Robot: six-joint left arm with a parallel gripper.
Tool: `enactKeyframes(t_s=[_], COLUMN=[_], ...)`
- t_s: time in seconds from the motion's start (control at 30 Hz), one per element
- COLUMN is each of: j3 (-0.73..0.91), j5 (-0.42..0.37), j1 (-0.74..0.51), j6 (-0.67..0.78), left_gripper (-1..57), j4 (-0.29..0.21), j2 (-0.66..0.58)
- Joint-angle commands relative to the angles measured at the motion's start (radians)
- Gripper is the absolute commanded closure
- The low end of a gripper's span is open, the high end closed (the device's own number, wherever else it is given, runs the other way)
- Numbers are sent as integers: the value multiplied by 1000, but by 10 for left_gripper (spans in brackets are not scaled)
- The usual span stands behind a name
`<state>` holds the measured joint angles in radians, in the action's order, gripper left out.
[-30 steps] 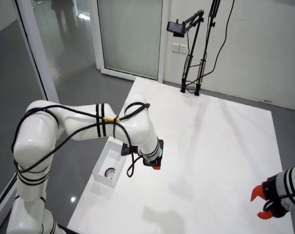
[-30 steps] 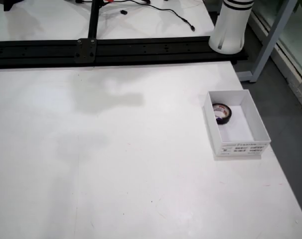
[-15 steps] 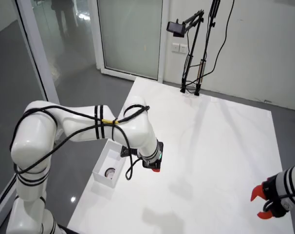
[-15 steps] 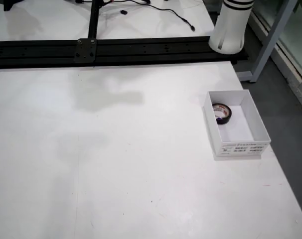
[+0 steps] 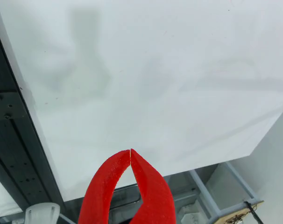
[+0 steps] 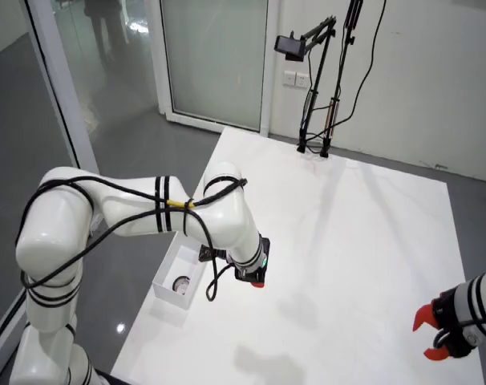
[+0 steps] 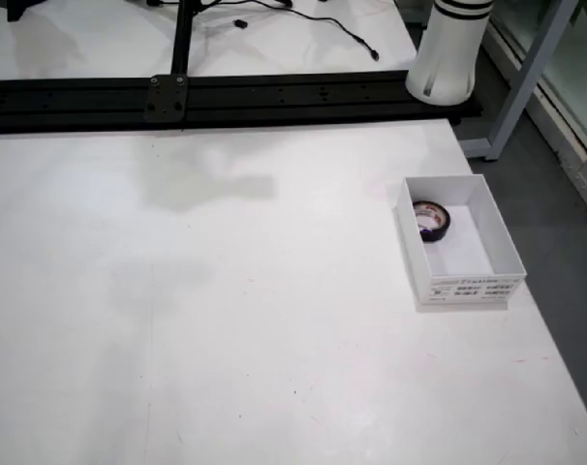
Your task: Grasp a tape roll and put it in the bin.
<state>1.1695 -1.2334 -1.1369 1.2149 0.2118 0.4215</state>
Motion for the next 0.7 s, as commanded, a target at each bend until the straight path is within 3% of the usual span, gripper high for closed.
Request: enactKeyframes(t_s=[0.03,0.7], j3=[2,2], j5=[0,0], j1=[29,29], j6=[0,0], left_gripper=[565,565], j4=[0,1], j2=[-1,-3])
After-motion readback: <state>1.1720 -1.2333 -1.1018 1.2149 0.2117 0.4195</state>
